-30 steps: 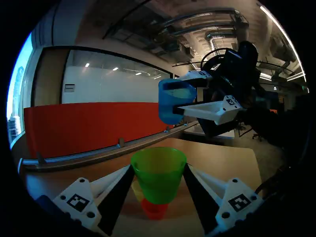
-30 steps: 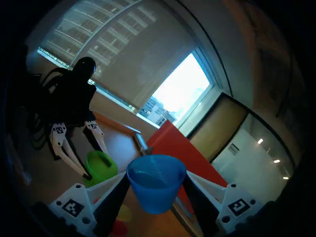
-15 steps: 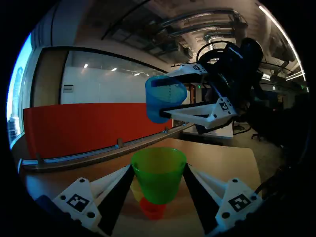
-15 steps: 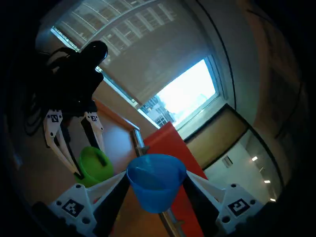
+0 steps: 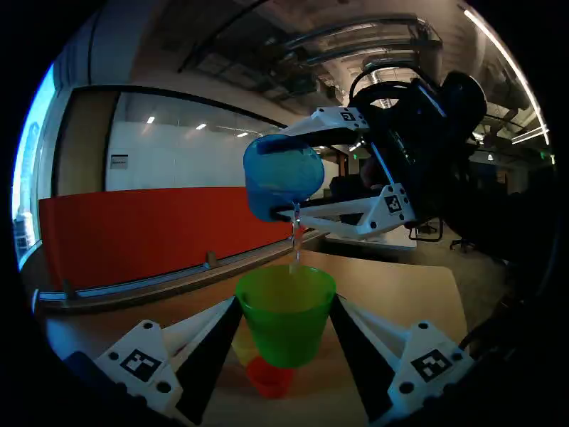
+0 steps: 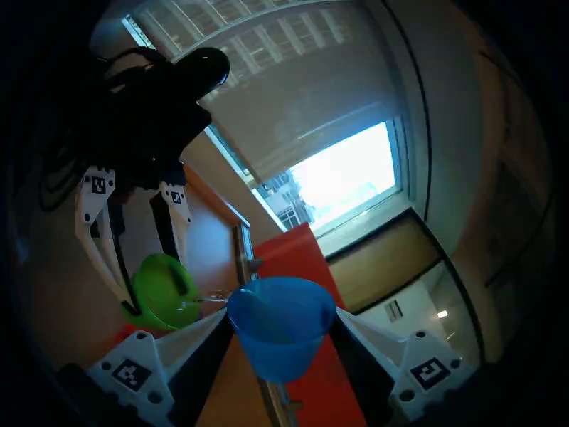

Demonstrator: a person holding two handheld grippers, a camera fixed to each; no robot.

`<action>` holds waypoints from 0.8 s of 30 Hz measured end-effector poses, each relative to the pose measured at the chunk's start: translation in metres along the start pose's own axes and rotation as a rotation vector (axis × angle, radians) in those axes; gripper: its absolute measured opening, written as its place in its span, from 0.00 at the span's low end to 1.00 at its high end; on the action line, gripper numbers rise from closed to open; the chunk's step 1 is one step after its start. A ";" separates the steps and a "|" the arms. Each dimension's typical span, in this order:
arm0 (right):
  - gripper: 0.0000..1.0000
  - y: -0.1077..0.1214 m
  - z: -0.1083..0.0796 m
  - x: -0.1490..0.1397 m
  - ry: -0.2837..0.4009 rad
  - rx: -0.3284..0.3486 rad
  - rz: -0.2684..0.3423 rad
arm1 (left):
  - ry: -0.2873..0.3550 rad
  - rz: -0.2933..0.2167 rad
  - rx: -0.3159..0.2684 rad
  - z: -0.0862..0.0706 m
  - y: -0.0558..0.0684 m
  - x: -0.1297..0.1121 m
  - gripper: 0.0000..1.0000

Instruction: Pour water

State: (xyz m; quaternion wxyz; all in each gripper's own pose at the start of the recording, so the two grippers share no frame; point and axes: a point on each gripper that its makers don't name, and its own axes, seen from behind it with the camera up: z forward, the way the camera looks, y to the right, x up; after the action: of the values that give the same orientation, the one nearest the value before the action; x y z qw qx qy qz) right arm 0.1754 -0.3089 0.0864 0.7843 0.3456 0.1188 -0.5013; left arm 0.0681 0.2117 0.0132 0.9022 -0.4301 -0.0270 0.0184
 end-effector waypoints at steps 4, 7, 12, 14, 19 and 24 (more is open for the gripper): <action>0.90 0.002 0.002 0.001 -0.004 -0.004 -0.034 | -0.001 0.001 -0.002 0.000 0.000 0.000 0.86; 0.90 0.004 0.003 0.001 -0.006 -0.007 -0.053 | -0.002 0.002 -0.002 0.001 0.000 0.000 0.86; 0.90 0.006 0.005 0.001 -0.008 -0.010 -0.076 | -0.005 0.002 -0.004 0.002 0.000 -0.002 0.86; 0.90 0.006 0.006 0.001 -0.008 -0.010 -0.084 | -0.006 0.003 -0.004 0.002 0.000 -0.002 0.86; 0.91 0.007 0.006 0.001 -0.008 -0.013 -0.104 | -0.007 0.004 -0.004 0.003 -0.001 -0.002 0.86; 0.90 0.009 0.007 0.001 -0.010 -0.018 -0.120 | -0.008 0.002 -0.007 0.003 0.000 -0.002 0.86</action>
State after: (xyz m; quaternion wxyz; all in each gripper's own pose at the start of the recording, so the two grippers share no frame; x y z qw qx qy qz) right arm 0.1823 -0.3115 0.0945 0.7564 0.3285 0.1398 -0.5481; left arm 0.0664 0.2138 0.0150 0.9005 -0.4333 -0.0302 0.0210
